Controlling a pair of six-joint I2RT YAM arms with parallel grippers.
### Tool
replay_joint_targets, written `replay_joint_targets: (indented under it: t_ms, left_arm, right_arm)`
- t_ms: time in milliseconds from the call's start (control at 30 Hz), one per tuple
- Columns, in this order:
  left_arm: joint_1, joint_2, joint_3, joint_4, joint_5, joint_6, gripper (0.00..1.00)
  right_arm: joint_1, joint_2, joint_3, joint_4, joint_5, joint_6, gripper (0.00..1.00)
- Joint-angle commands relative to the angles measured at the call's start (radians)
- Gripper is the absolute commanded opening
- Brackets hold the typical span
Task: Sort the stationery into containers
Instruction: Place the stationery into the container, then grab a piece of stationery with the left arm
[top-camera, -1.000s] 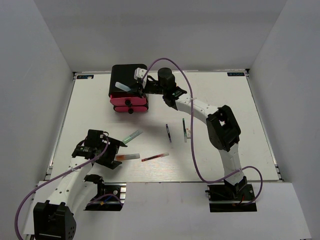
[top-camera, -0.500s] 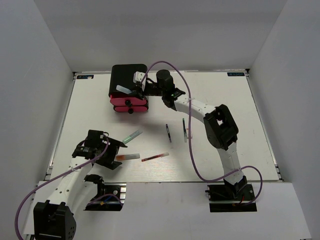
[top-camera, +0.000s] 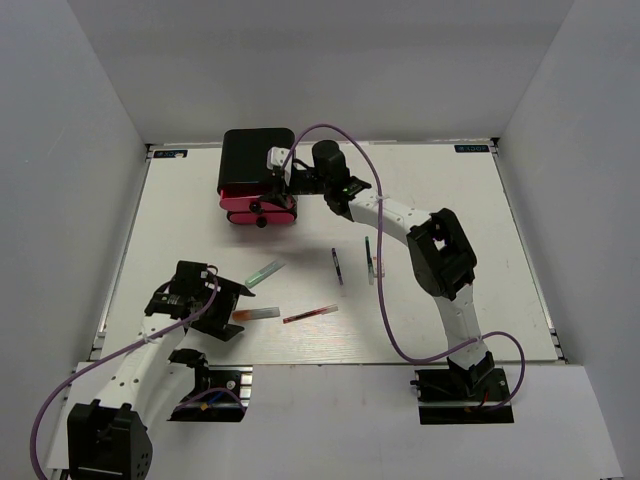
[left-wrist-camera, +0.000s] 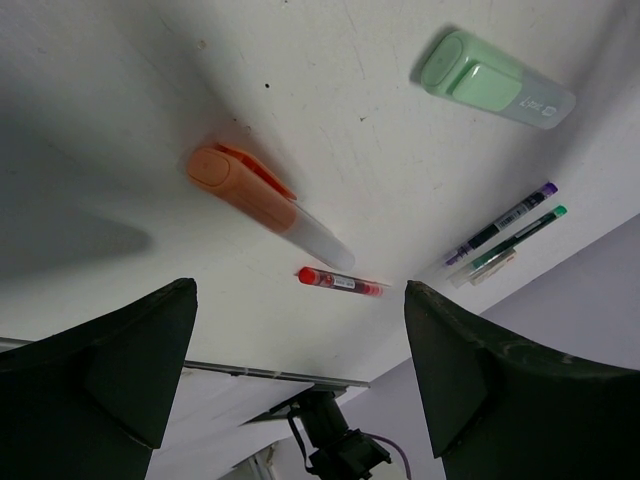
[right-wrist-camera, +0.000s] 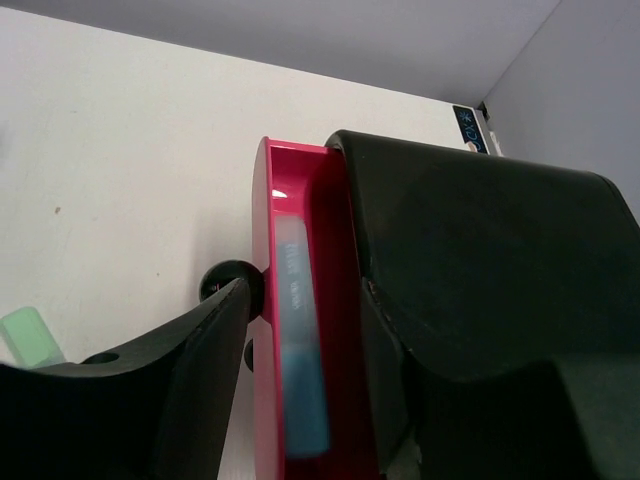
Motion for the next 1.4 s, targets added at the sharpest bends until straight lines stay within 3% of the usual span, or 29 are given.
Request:
replay_joint_targets:
  t_ms: [0, 267, 467, 833, 933, 1167, 1367]
  left_arm:
    - [-0.005, 0.005, -0.002, 0.018, 0.020, -0.006, 0.95]
    - [-0.005, 0.025, -0.002, 0.027, 0.020, -0.006, 0.96]
    - [-0.005, 0.133, 0.051, -0.054, -0.021, -0.006, 0.96]
    - [-0.005, 0.384, 0.199, -0.062, -0.072, 0.003, 0.89]
    - [-0.005, 0.480, 0.237, -0.074, -0.072, 0.003, 0.83]
    - [-0.005, 0.514, 0.223, -0.065, -0.043, 0.026, 0.78]
    - [-0.005, 0.595, 0.213, -0.027, -0.054, 0.008, 0.58]
  right_arm:
    - [0.002, -0.022, 0.027, 0.003, -0.033, -0.007, 0.55]
    - [0.000, -0.054, 0.006, 0.049, -0.024, 0.017, 0.58]
    - [-0.018, -0.171, -0.060, 0.124, -0.005, 0.098, 0.50]
    - [-0.100, -0.487, -0.468, 0.224, 0.001, 0.137, 0.50]
    - [-0.123, -0.592, -0.600, 0.234, -0.002, 0.131, 0.50]
    - [-0.181, -0.731, -0.772, 0.253, 0.015, 0.165, 0.50]
    - [-0.215, -0.801, -0.832, 0.259, 0.015, 0.200, 0.50]
